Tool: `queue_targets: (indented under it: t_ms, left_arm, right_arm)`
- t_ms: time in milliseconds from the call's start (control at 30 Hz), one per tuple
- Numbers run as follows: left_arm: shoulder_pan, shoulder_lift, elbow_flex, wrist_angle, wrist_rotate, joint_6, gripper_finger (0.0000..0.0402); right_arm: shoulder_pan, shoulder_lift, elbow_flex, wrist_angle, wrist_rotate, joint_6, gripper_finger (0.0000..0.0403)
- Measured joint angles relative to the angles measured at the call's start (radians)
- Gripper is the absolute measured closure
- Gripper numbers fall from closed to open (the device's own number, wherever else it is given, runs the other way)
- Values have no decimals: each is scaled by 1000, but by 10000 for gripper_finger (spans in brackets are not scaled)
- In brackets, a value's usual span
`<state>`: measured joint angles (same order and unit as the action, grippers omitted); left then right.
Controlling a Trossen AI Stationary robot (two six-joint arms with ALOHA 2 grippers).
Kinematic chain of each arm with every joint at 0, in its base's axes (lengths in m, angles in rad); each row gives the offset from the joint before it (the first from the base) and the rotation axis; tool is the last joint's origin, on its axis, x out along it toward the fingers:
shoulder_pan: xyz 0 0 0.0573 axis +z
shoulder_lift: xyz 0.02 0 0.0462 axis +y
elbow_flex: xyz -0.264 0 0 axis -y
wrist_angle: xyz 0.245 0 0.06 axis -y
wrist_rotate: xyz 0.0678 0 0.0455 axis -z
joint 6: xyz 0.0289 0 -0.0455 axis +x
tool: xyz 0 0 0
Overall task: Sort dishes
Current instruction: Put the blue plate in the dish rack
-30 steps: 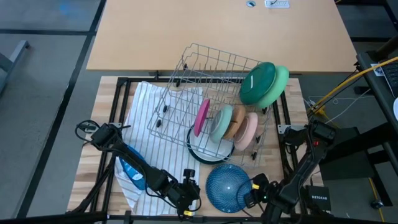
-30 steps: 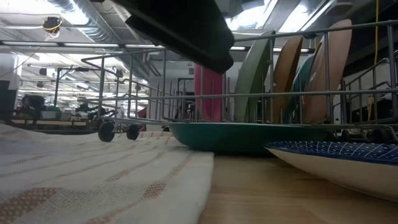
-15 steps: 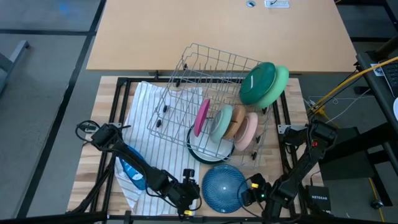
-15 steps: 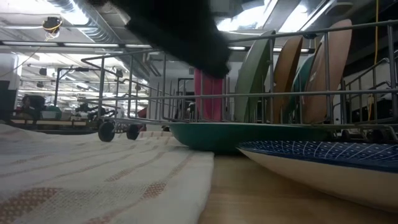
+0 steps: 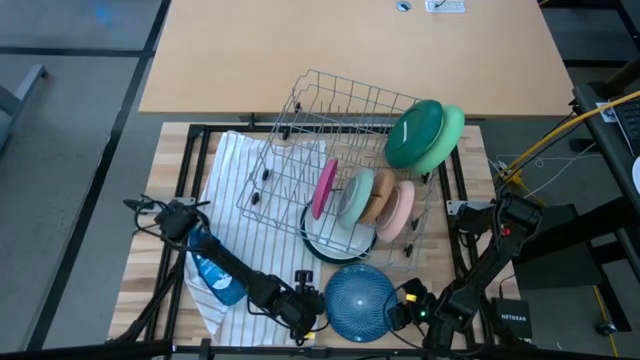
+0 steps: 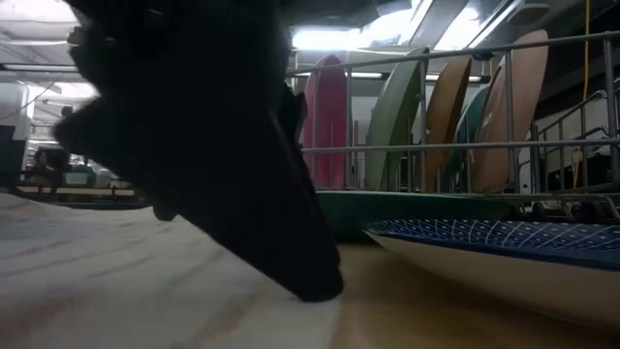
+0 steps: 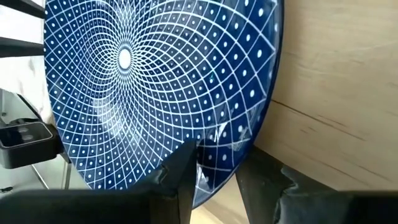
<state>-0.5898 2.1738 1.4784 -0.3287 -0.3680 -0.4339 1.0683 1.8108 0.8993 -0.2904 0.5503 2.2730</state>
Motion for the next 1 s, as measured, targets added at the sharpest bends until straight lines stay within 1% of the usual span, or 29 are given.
queue_targets:
  t_ms: [200, 333, 433, 500, 600, 733, 900, 1000]
  left_arm:
    - [18, -1, 0, 24, 2, 1, 259]
    - [17, -1, -1, 20, 3, 1, 259]
    - [14, -3, -2, 11, 11, 0, 259]
    - [13, -3, -2, 11, 14, 0, 259]
    - [13, -3, -3, 11, 15, 0, 259]
    - [11, -4, -3, 5, 21, 1, 259]
    - [13, -22, -1, -58, 101, -10, 259]
    - [13, -35, 0, -101, 121, -35, 259]
  right_arm:
    - [-2, 1, 0, 4, 9, -2, 297]
    - [-2, 2, -1, 4, 29, 3, 331]
    - [-2, 3, 0, 12, 80, 12, 361]
    - [-1, 3, 0, 14, 115, 13, 372]
    - [0, 4, 0, 14, 144, 9, 373]
    - [0, 4, 0, 13, 144, 4, 372]
    - [-3, 5, 0, 14, 163, -6, 378]
    - [-5, 5, 1, 16, 169, -8, 380]
